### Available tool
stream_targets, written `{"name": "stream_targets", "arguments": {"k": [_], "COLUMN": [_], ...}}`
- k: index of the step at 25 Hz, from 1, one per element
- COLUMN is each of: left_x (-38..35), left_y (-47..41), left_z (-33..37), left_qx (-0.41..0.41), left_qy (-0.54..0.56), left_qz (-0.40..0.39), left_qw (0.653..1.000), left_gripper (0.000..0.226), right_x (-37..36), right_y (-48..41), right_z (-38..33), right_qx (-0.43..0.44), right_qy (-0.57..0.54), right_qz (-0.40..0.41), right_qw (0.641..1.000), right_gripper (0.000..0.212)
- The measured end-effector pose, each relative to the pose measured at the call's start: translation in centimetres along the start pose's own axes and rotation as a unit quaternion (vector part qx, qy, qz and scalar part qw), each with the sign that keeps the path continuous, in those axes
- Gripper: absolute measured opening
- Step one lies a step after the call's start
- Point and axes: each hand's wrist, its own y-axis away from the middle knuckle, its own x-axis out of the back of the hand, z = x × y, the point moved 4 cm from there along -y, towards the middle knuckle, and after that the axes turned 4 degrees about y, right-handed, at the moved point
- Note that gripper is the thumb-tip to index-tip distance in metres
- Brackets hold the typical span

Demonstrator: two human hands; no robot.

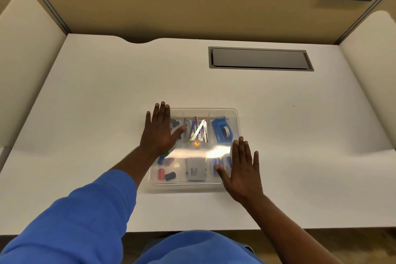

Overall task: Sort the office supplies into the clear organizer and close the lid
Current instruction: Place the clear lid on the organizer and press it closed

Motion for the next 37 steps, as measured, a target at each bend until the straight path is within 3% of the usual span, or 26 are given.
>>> {"name": "stream_targets", "arguments": {"k": [7,14,29,37], "left_x": [2.7,-0.5,-0.5,2.4], "left_y": [2.8,9.5,9.8,6.4], "left_z": [1.8,1.9,2.2,2.1], "left_qx": [-0.011,0.002,0.0,-0.004], "left_qy": [0.057,0.011,0.025,0.006], "left_qz": [0.054,-0.004,0.015,0.057], "left_qw": [0.997,1.0,1.0,0.998], "left_gripper": [0.094,0.101,0.104,0.108], "right_x": [2.5,2.4,1.3,2.6], "right_y": [-3.4,-9.8,-10.1,-9.1], "right_z": [0.3,0.6,1.0,0.4], "right_qx": [0.001,0.015,0.007,0.019], "right_qy": [0.004,-0.002,-0.006,0.018], "right_qz": [0.008,-0.046,-0.041,0.017], "right_qw": [1.0,0.999,0.999,0.999], "right_gripper": [0.093,0.095,0.1,0.099]}}
